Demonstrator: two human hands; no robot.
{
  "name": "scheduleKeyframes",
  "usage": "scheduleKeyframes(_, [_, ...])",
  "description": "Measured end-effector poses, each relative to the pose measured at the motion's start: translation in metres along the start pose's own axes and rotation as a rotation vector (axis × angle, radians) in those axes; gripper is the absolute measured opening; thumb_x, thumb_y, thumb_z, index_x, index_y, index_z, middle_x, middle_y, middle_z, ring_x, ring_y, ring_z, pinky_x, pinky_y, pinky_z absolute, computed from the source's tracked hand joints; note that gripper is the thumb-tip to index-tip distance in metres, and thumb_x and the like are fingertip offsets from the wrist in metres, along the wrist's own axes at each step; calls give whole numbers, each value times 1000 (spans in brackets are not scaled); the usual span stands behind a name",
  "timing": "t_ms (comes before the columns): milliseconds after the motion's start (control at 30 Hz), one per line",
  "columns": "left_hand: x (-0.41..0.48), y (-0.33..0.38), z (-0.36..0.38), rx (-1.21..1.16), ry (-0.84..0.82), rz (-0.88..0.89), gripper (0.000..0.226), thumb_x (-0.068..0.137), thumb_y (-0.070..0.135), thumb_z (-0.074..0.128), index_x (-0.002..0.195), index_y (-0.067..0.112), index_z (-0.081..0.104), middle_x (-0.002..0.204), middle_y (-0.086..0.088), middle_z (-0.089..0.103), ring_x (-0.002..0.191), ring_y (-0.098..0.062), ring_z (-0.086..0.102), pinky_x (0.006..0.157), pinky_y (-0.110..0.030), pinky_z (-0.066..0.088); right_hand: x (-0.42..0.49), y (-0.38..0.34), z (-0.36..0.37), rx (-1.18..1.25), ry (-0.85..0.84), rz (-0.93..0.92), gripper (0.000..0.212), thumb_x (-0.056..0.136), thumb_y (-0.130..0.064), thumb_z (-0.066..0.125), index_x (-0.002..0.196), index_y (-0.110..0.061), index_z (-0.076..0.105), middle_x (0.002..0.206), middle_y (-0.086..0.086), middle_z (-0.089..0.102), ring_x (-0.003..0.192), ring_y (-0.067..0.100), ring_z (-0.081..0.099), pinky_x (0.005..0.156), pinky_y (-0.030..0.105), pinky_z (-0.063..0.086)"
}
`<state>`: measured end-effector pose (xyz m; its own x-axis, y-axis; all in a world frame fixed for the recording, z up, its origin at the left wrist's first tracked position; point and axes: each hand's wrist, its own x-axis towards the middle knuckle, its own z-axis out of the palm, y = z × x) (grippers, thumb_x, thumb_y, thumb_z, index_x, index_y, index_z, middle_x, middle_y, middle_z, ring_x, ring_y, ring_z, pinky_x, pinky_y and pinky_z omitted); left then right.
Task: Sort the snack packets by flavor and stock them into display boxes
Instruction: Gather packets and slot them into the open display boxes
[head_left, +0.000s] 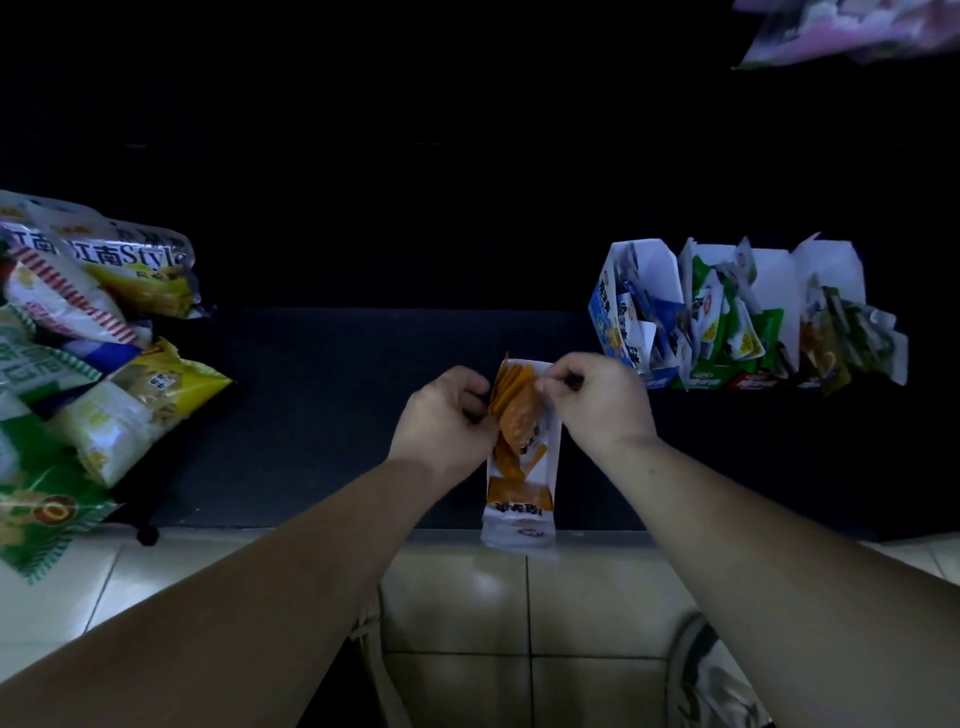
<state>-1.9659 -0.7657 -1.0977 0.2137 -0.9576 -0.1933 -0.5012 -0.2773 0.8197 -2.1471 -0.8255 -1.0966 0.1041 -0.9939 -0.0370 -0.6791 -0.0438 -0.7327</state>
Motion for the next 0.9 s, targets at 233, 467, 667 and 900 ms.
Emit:
scheduleKeyframes(233, [-11, 1, -7, 103, 27, 135, 23, 86, 21, 76, 105, 26, 65, 98, 8, 60, 84, -7, 60, 76, -31, 58, -10, 5, -6, 74, -97, 82, 28, 86, -32, 82, 112, -28, 73, 112, -5, 65, 105, 17, 65, 93, 37, 56])
scheduleKeyframes(467, [-15, 15, 2, 428, 49, 136, 39, 90, 55, 68, 68, 24, 60, 58, 5, 61, 53, -12, 59, 47, -27, 47, -24, 17, -4, 254, -132, 182, 28, 99, -18, 64, 120, -36, 69, 101, -13, 70, 102, 11, 68, 85, 25, 55])
scheduleKeyframes(667, [-17, 21, 0, 380, 73, 158, 29, 93, 32, 60, 66, 21, 58, 54, 4, 58, 50, -17, 55, 45, -25, 37, -20, 20, -13, 274, -190, 205, 30, 100, -20, 60, 107, -49, 65, 101, -6, 72, 94, 18, 71, 91, 43, 60])
scheduleKeyframes(900, [-19, 64, -33, -385, 73, -25, 10, 101, 9, 58, 92, 4, 57, 85, -18, 75, 75, -25, 77, 68, -40, 65, -27, -8, -22, 437, -77, 372, 41, 93, -46, 72, 121, -20, 60, 101, 4, 70, 84, 24, 71, 61, 35, 59])
